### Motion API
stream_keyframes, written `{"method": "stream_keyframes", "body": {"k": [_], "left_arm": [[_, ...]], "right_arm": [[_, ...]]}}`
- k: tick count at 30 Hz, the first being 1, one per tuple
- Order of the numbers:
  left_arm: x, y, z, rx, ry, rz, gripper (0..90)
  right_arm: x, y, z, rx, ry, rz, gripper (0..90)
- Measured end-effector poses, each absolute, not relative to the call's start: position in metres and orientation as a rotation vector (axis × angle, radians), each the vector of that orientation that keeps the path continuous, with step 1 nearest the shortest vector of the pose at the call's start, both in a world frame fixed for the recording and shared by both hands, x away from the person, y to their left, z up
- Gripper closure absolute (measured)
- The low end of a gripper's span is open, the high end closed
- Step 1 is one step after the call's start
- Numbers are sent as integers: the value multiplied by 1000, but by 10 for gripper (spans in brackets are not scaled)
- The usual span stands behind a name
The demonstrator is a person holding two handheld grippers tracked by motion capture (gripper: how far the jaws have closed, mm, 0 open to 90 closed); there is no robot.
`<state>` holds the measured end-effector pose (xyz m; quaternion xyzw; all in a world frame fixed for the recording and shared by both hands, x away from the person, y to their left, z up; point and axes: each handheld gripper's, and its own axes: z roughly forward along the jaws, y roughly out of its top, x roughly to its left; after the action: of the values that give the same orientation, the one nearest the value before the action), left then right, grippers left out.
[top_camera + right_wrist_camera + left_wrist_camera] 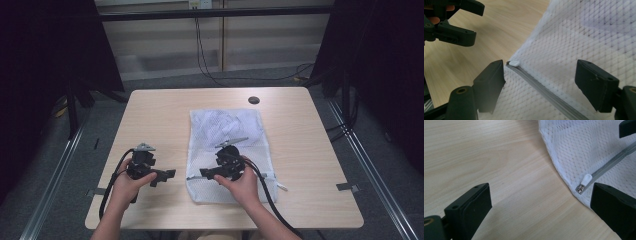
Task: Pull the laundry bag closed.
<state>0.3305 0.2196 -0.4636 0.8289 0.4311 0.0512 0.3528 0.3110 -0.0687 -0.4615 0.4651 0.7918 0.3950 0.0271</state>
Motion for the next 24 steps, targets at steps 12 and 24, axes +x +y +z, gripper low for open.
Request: {"method": "stream_keyframes", "body": {"k": [12,24], "left_arm": [[329,215,-461,2126,1113,140,35],[329,215,-460,2121,1106,136,37]], "right_arm": [[311,-57,-469,1500,2473,1224,339],[314,-57,-474,1575,2470,1313,469]]}}
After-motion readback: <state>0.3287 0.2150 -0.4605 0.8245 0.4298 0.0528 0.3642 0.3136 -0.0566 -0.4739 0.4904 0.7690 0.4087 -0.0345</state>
